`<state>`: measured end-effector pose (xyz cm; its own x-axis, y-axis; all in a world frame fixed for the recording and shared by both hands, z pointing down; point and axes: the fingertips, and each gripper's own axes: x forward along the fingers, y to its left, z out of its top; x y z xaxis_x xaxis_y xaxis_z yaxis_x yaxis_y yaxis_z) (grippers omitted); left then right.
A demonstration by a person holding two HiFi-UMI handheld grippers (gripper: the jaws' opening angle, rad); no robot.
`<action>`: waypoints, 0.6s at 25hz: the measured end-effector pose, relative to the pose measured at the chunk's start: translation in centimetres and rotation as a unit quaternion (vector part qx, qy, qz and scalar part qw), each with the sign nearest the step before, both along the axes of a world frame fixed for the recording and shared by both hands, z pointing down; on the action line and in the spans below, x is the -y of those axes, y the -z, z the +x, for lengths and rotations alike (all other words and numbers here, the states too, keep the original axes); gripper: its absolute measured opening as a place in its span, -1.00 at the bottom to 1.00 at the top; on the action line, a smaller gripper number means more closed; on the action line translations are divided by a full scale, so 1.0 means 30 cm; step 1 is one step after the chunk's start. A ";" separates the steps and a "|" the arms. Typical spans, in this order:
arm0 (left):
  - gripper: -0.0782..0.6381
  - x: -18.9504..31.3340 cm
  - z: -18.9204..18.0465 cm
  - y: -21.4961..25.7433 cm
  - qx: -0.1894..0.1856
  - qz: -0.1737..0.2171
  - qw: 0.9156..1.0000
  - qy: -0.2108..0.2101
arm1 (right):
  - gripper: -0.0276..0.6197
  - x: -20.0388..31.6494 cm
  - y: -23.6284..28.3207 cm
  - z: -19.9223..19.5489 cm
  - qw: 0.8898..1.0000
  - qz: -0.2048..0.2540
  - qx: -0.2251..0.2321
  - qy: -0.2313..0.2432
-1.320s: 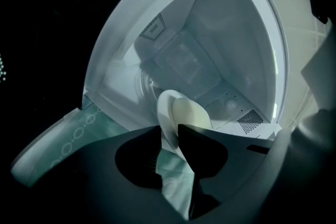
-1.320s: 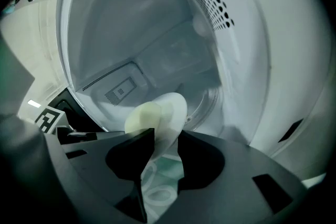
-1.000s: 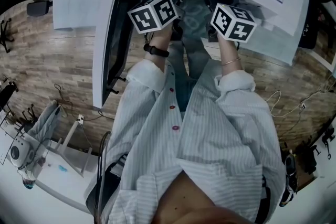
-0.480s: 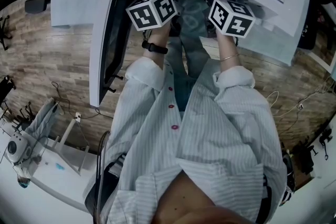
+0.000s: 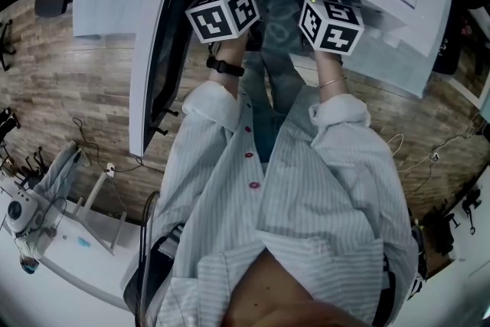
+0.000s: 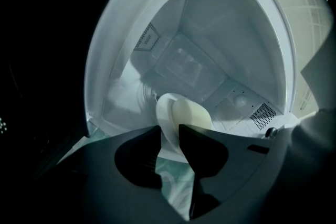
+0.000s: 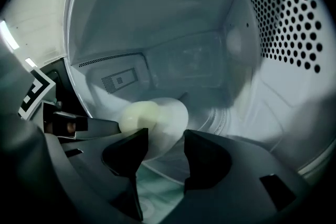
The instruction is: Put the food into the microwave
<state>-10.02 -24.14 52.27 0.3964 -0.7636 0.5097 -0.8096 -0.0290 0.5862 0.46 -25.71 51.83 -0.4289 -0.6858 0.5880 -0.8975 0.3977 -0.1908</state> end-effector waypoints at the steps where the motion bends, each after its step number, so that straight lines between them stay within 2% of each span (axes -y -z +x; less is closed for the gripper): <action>1: -0.49 0.000 0.001 0.000 0.003 0.002 1.000 -0.002 | -0.25 0.000 0.000 0.000 1.000 -0.001 0.002 -0.001; 9: -0.46 0.005 0.000 0.000 0.049 0.008 0.999 -0.020 | -0.25 -0.003 0.002 0.003 1.000 0.009 -0.006 -0.011; 15: -0.42 0.016 0.000 0.006 0.119 0.037 0.992 -0.033 | -0.20 -0.009 0.001 0.008 0.998 0.030 -0.050 -0.001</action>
<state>-10.03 -24.63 52.09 0.3227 -0.7783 0.5386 -0.9193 -0.1223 0.3740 0.69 -25.45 51.81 -0.3687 -0.7227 0.5847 -0.9119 0.4033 -0.0765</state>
